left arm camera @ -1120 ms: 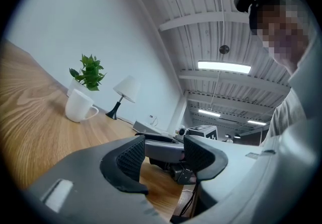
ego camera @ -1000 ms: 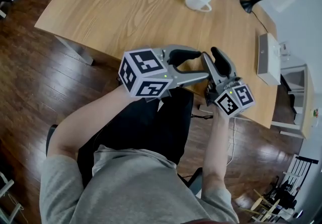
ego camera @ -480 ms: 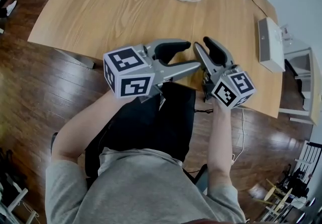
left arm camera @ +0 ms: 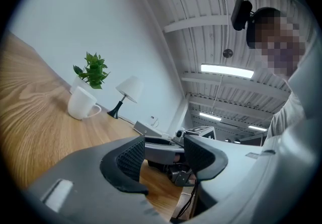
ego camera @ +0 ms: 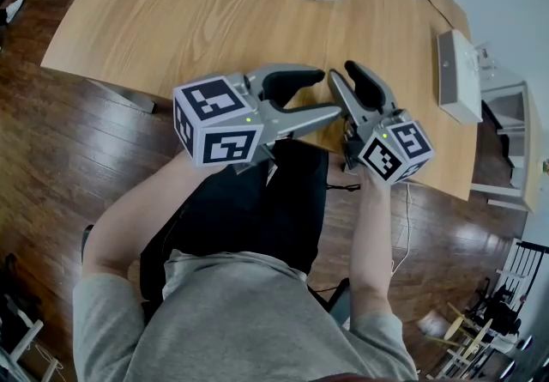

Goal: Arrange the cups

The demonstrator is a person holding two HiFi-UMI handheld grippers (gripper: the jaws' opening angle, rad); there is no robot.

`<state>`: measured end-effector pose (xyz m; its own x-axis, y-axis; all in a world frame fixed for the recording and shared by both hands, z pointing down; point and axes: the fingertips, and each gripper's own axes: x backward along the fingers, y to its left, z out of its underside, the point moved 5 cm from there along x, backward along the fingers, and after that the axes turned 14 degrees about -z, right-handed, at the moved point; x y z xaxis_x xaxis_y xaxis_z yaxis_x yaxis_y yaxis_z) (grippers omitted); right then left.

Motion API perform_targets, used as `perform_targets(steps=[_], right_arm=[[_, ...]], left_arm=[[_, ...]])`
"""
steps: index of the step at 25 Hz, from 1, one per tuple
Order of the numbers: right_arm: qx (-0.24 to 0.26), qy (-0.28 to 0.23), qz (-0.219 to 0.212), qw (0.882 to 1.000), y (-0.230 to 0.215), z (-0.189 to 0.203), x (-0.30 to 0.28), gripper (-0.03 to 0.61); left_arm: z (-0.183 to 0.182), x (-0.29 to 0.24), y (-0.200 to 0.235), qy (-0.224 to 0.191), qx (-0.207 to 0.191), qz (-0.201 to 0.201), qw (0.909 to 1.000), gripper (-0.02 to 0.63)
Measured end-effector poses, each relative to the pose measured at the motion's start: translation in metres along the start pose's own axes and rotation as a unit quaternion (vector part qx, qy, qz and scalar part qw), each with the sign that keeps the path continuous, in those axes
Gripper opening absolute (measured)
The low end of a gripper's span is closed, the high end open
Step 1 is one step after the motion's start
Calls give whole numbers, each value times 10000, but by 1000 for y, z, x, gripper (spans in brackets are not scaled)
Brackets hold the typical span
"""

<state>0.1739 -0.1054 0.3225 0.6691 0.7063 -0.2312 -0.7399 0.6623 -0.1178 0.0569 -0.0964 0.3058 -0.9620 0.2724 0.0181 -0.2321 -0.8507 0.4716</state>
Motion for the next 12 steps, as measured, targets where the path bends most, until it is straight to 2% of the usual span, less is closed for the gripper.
perform_targets(steps=[12], right_arm=[[38, -33, -45, 10000, -1, 0, 1, 160]], left_arm=[[1, -2, 0, 2, 3, -17, 10000, 236]])
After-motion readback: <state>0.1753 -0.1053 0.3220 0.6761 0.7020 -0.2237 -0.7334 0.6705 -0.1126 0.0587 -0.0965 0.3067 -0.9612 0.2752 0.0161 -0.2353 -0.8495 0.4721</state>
